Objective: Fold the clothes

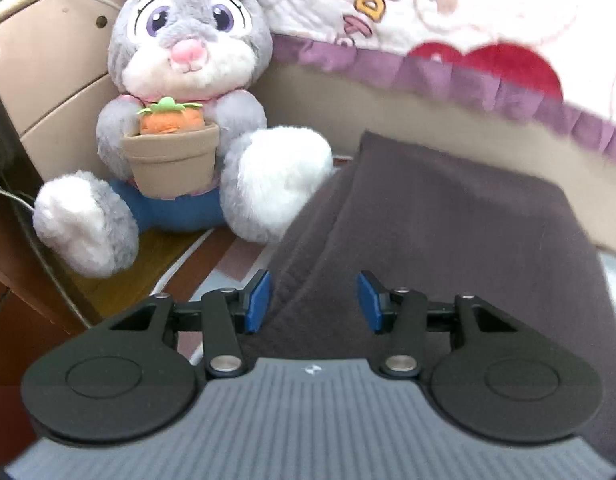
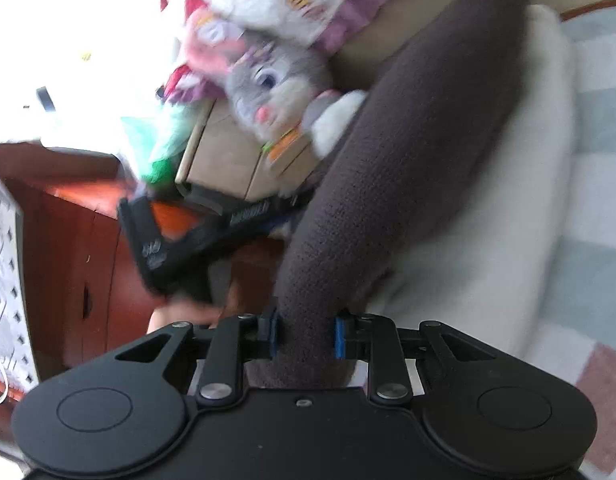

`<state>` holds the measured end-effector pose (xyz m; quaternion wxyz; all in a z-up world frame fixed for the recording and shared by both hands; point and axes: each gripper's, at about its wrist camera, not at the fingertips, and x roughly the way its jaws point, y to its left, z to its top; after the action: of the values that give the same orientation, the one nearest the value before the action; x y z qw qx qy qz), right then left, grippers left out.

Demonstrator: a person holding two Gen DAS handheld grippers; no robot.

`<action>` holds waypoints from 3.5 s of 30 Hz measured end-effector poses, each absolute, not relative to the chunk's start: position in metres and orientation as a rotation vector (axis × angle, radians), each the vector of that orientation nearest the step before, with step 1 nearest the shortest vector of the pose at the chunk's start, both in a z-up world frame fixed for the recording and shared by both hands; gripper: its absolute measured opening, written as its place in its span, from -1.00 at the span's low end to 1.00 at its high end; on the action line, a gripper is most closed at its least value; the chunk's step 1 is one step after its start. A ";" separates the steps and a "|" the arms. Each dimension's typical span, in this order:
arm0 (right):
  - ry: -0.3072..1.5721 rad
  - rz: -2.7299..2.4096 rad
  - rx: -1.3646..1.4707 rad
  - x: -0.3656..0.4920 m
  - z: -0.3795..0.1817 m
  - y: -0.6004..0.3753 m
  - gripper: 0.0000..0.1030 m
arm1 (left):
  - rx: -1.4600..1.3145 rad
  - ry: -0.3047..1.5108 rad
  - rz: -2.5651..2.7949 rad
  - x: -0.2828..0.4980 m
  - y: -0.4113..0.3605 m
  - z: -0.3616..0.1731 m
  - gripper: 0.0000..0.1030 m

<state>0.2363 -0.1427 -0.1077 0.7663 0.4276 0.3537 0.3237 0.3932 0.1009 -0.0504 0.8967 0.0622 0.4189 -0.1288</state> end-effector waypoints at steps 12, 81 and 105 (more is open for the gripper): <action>0.686 0.574 0.789 0.217 -0.124 -0.182 0.27 | 0.340 0.769 -0.141 0.353 0.070 -0.078 -0.09; 0.623 0.332 0.252 -0.025 -0.052 -0.259 0.07 | 0.155 0.877 -0.057 -0.010 -0.045 -0.039 1.00; 0.582 0.282 0.185 -0.044 -0.036 -0.247 0.08 | 0.174 0.868 -0.139 -0.031 -0.059 -0.038 1.00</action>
<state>-0.0435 -0.2471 -0.0357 0.9440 0.0906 0.2855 0.1384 -0.0312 -0.0591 -0.0376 0.9012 0.0842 0.4198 -0.0673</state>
